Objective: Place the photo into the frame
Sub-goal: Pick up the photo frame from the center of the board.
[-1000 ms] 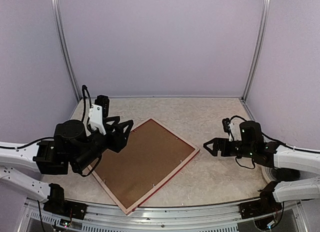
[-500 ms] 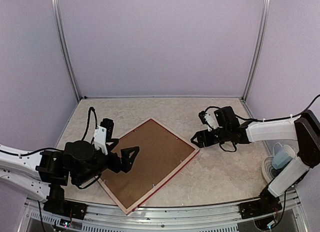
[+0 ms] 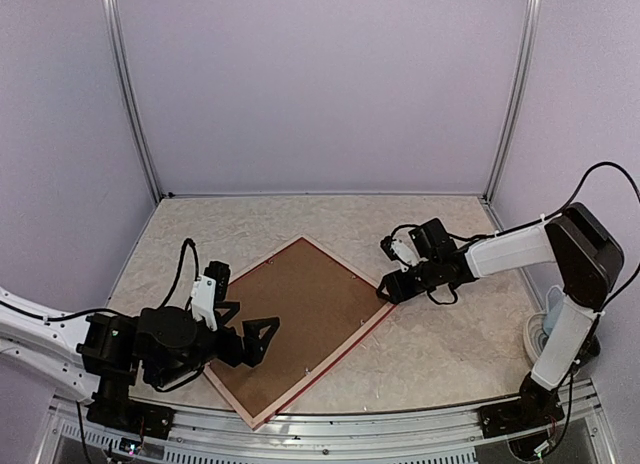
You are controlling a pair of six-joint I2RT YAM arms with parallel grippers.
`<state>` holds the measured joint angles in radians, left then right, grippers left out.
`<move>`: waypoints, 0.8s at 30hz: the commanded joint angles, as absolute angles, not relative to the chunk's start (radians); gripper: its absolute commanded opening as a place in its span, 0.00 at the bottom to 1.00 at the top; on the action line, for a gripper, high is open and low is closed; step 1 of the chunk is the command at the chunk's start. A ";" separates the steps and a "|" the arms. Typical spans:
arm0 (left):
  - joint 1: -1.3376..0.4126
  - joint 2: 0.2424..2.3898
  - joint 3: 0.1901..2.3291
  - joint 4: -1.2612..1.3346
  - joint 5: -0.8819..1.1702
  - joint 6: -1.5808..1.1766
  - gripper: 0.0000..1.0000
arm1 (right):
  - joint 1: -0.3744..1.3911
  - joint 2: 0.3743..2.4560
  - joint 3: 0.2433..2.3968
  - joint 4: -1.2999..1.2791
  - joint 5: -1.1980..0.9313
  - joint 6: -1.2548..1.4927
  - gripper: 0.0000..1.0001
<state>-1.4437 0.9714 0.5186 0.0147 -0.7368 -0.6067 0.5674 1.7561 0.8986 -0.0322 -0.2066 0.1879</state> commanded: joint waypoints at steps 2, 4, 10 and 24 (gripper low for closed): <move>-1.455 0.987 0.511 0.034 -0.736 -0.646 0.99 | 0.584 1.799 0.930 -0.041 -0.208 0.157 0.54; -1.457 0.990 0.510 0.039 -0.736 -0.651 0.99 | 0.586 1.806 0.927 -0.038 -0.198 0.156 0.49; -1.463 0.988 0.493 0.046 -0.735 -0.667 0.99 | 0.586 1.820 0.913 -0.021 -0.176 0.158 0.38; -1.463 0.986 0.485 0.061 -0.740 -0.673 0.99 | 0.586 1.793 0.891 -0.006 -0.188 0.150 0.02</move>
<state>-1.4567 0.9871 0.4915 0.0383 -0.7368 -0.6651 0.5873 1.7939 0.9062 0.0021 -0.2043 0.1299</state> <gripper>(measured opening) 0.988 0.141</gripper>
